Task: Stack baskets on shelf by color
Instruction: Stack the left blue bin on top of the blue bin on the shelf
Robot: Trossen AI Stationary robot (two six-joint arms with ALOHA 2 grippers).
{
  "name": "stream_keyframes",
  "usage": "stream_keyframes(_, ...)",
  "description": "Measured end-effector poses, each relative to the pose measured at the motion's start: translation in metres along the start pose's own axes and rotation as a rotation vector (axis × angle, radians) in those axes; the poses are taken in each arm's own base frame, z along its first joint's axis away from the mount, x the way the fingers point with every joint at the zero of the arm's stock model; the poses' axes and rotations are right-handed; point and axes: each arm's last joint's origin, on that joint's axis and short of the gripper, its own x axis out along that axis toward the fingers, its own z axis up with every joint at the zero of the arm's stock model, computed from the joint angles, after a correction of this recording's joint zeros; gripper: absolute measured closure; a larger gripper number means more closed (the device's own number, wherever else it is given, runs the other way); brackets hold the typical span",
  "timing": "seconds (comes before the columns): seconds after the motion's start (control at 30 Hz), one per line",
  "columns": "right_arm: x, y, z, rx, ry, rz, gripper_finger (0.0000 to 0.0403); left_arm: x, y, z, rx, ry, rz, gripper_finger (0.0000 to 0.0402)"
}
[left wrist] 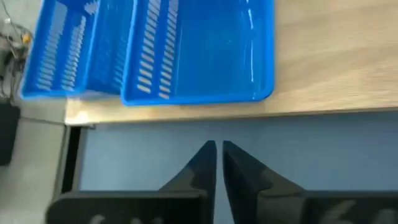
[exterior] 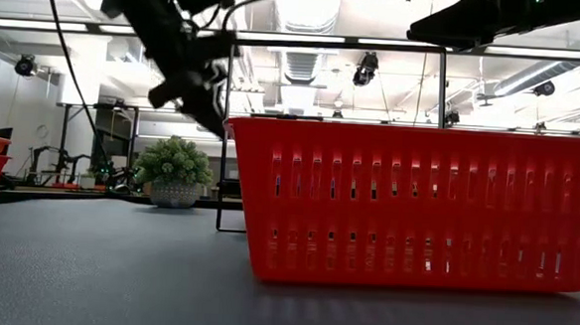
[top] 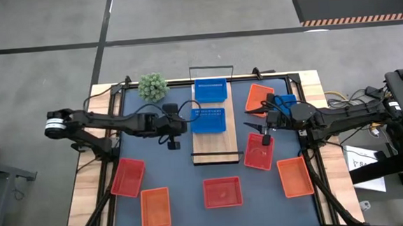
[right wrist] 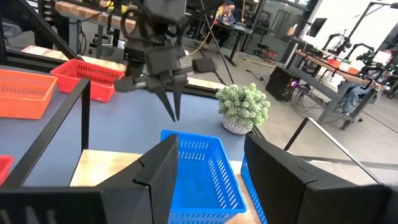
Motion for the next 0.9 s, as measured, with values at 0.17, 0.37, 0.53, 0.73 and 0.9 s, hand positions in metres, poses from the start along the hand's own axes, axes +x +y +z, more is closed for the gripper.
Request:
stream_keyframes(0.17, 0.001, 0.0, -0.001, -0.001, 0.004, 0.001, 0.0225, 0.004, -0.001, -0.001, -0.01, -0.011, 0.003, 0.0399)
stream_keyframes(0.37, 0.001, 0.0, 0.0, 0.03, -0.005, -0.004, 0.0225, -0.01, 0.0, 0.019, -0.015, -0.112, -0.033, 0.0401)
stream_keyframes(0.53, 0.011, -0.003, 0.017, 0.087, 0.031, -0.024, 0.0225, -0.036, 0.002, 0.027, 0.061, -0.216, -0.016, 0.0401)
stream_keyframes(0.73, 0.049, -0.007, 0.049, 0.096, 0.23, 0.025, 0.0225, -0.077, 0.013, 0.025, 0.044, -0.459, 0.078, 0.0401)
stream_keyframes(0.9, 0.089, -0.003, 0.054, 0.067, 0.482, 0.088, 0.0225, -0.089, 0.015, 0.009, 0.031, -0.608, 0.144, 0.0401)
